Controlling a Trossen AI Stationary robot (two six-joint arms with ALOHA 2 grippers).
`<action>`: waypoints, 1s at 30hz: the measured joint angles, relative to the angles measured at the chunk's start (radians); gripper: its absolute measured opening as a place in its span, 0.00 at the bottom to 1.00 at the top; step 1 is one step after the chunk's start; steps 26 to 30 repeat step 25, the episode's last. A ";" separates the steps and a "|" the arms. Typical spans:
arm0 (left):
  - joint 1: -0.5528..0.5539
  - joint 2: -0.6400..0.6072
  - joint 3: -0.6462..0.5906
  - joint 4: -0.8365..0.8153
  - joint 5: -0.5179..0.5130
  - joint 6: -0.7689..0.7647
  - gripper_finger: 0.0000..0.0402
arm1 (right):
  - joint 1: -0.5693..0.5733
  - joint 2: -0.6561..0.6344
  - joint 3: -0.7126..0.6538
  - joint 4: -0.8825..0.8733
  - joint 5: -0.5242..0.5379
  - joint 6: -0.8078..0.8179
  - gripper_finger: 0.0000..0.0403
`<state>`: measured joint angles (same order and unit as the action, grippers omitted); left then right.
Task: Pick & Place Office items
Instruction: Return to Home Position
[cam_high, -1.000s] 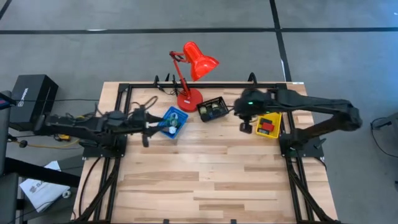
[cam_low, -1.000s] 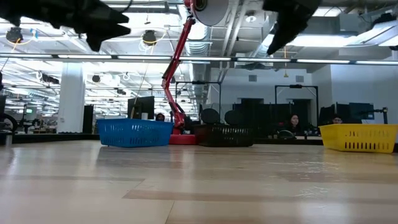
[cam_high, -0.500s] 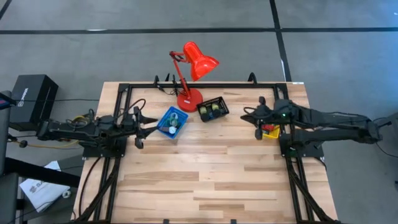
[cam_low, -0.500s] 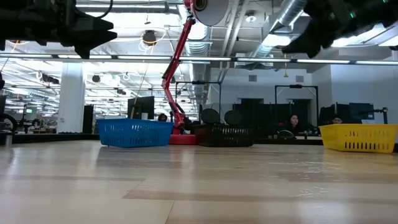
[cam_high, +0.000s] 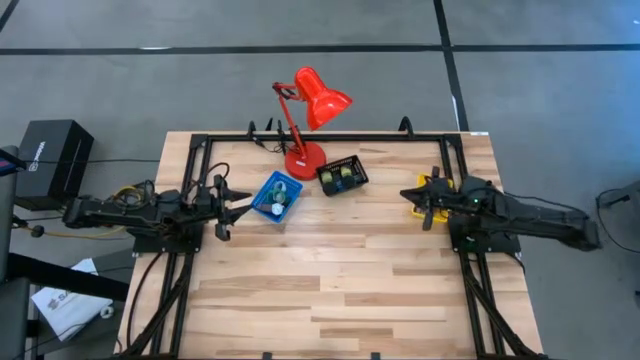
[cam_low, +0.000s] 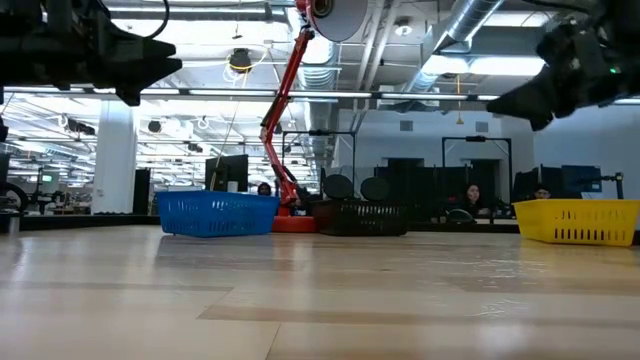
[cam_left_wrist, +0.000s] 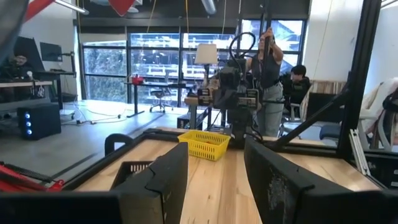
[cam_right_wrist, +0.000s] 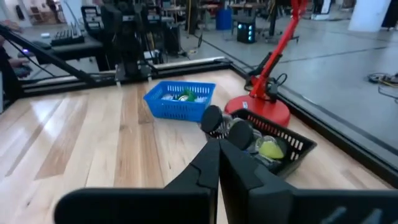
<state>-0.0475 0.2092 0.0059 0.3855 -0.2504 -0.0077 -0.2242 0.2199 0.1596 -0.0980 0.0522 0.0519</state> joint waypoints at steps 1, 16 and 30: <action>0.000 0.000 0.000 0.000 0.002 0.001 0.38 | -0.004 -0.041 -0.005 -0.040 0.000 0.003 0.00; 0.002 0.033 0.000 0.004 -0.005 -0.079 0.38 | -0.034 -0.162 -0.071 -0.136 0.001 0.030 0.00; 0.002 0.046 0.000 0.006 -0.004 -0.079 0.38 | -0.033 -0.161 -0.070 -0.134 0.001 0.028 0.00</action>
